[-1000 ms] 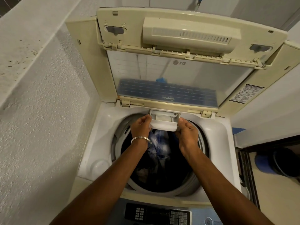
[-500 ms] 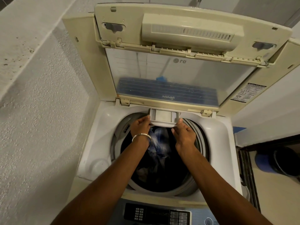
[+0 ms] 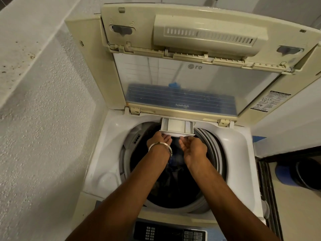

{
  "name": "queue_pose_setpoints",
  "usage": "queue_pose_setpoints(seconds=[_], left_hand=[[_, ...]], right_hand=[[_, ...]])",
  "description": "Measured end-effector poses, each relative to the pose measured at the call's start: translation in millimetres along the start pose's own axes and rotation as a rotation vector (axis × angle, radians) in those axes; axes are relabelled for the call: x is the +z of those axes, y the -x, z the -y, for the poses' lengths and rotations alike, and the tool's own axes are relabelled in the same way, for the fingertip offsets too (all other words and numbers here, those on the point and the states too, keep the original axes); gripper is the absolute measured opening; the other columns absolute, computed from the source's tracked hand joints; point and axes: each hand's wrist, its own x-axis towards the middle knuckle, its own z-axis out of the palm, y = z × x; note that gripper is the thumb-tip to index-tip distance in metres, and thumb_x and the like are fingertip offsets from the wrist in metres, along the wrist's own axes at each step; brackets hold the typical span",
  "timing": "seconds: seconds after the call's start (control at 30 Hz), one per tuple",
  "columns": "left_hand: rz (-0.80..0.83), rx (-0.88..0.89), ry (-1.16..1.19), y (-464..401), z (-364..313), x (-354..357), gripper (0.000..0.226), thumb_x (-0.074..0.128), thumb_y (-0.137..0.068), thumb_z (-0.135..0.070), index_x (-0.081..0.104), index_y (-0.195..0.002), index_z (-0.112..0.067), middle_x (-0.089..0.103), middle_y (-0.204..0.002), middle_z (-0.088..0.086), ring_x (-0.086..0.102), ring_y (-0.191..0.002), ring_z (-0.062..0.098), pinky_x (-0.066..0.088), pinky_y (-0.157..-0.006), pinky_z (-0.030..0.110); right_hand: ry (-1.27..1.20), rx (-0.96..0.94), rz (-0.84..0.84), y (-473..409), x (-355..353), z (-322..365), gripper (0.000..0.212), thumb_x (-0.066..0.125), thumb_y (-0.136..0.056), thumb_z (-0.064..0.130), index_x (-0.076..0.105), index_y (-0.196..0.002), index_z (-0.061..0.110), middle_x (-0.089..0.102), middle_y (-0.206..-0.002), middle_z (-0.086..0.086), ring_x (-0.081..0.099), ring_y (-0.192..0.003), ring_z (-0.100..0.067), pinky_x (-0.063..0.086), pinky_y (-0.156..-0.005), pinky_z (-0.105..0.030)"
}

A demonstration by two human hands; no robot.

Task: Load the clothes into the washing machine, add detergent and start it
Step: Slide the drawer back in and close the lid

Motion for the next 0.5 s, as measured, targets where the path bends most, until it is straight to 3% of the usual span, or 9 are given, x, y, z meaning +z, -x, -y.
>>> queue_pose_setpoints(seconds=[0.03, 0.1, 0.17, 0.27, 0.37, 0.5], left_hand=[[-0.004, -0.005, 0.008, 0, -2, 2, 0.022, 0.041, -0.099, -0.008, 0.056, -0.094, 0.008, 0.056, -0.122, 0.027, 0.061, -0.090, 0.030, 0.046, -0.089, 0.037], [-0.009, 0.000, 0.007, -3, -3, 3, 0.024, 0.041, -0.099, -0.007, 0.056, -0.104, 0.010, 0.057, -0.120, 0.027, 0.059, -0.078, 0.026, 0.046, -0.088, 0.035], [0.006, -0.014, 0.013, -1, -5, 4, 0.031, 0.040, -0.100, -0.007, 0.052, -0.119, 0.014, 0.053, -0.132, 0.028, 0.062, -0.100, 0.032, 0.046, -0.095, 0.038], [0.038, -0.036, 0.022, 3, -8, 6, 0.040, 0.034, -0.103, -0.007, 0.038, -0.136, 0.015, 0.044, -0.144, 0.026, 0.045, -0.133, 0.036, 0.038, -0.109, 0.041], [0.080, -0.023, 0.021, 3, -13, 9, 0.041, 0.029, -0.104, -0.007, 0.035, -0.140, 0.011, 0.041, -0.146, 0.025, 0.041, -0.137, 0.035, 0.036, -0.111, 0.041], [0.126, -0.015, 0.040, -4, -17, 12, 0.041, 0.027, -0.103, -0.005, 0.034, -0.142, 0.007, 0.040, -0.147, 0.025, 0.040, -0.137, 0.035, 0.036, -0.111, 0.040]], right_hand=[[-0.011, 0.000, -0.012, 0, 2, 1, 0.025, 0.039, -0.095, -0.009, 0.056, -0.077, -0.003, 0.059, -0.078, -0.015, 0.063, -0.072, -0.023, 0.054, -0.089, -0.038], [-0.029, 0.000, -0.016, -1, 2, 3, 0.024, 0.039, -0.094, -0.010, 0.056, -0.078, -0.003, 0.059, -0.078, -0.015, 0.063, -0.073, -0.024, 0.054, -0.086, -0.037], [-0.041, -0.003, 0.004, -2, 0, 2, 0.020, 0.041, -0.094, -0.010, 0.057, -0.085, -0.003, 0.061, -0.082, -0.015, 0.065, -0.080, -0.024, 0.055, -0.087, -0.037], [-0.053, -0.005, 0.046, -2, 1, 1, 0.021, 0.041, -0.094, -0.010, 0.059, -0.102, -0.003, 0.062, -0.089, -0.015, 0.066, -0.086, -0.023, 0.056, -0.084, -0.035], [-0.046, -0.013, 0.092, -4, 7, 6, 0.032, 0.038, -0.094, -0.011, 0.056, -0.119, -0.002, 0.063, -0.093, -0.014, 0.066, -0.089, -0.023, 0.055, -0.080, -0.033], [0.001, -0.016, 0.092, -13, 13, 11, 0.039, 0.037, -0.093, -0.013, 0.054, -0.127, -0.004, 0.063, -0.095, -0.013, 0.064, -0.100, -0.027, 0.053, -0.083, -0.035]])
